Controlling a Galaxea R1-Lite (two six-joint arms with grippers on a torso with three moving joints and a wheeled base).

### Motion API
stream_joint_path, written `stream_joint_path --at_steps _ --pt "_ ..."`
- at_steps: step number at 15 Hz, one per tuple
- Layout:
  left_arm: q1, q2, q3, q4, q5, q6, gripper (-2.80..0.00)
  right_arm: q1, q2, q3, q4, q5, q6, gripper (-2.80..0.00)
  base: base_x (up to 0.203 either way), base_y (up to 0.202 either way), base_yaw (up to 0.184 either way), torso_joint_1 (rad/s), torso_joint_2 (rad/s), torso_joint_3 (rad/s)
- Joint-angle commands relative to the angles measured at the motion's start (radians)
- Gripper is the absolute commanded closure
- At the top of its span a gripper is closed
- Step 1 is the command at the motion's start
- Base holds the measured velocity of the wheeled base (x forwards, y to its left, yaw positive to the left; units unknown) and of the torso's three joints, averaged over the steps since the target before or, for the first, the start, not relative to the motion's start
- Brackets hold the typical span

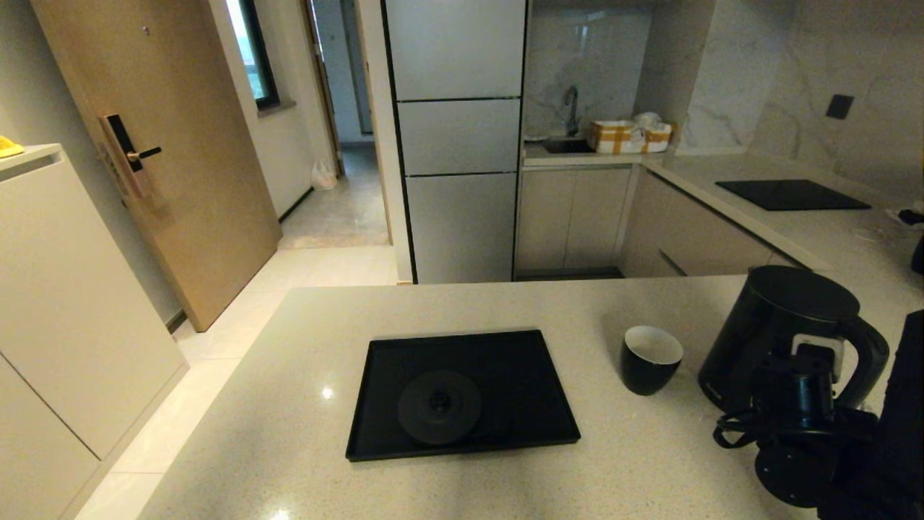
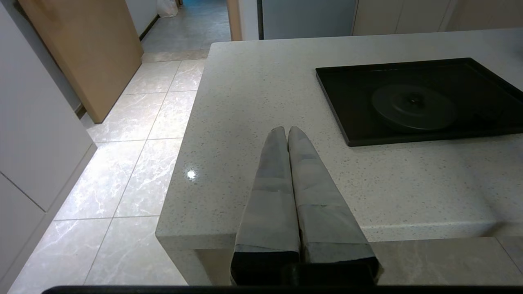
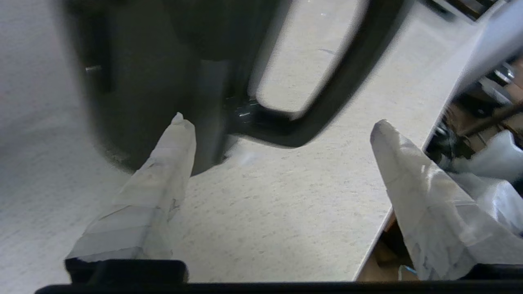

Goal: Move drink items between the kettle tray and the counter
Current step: Return the kettle to its original position

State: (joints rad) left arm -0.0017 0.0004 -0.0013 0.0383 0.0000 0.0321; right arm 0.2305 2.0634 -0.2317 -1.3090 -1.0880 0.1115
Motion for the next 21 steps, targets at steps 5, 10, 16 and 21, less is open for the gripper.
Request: stream_joint_path --at_steps 5,10,16,21 --pt "0.000 0.000 0.000 0.000 0.000 0.000 0.00 -0.111 -0.034 0.027 -0.009 0.000 0.005 -2.80 0.000 0.000 0.000 0.000 0.00 0.000" --pt "0.000 0.000 0.000 0.000 0.000 0.000 0.00 -0.151 -0.022 -0.001 -0.010 0.002 0.005 -2.80 0.000 0.000 0.000 0.000 0.00 0.000" --pt "0.000 0.000 0.000 0.000 0.000 0.000 0.00 -0.206 0.019 -0.025 -0.009 0.004 0.002 -2.80 0.000 0.000 0.000 0.000 0.00 0.000" --pt "0.000 0.000 0.000 0.000 0.000 0.000 0.00 -0.290 0.059 -0.054 -0.011 0.012 0.000 -2.80 0.000 0.000 0.000 0.000 0.00 0.000"
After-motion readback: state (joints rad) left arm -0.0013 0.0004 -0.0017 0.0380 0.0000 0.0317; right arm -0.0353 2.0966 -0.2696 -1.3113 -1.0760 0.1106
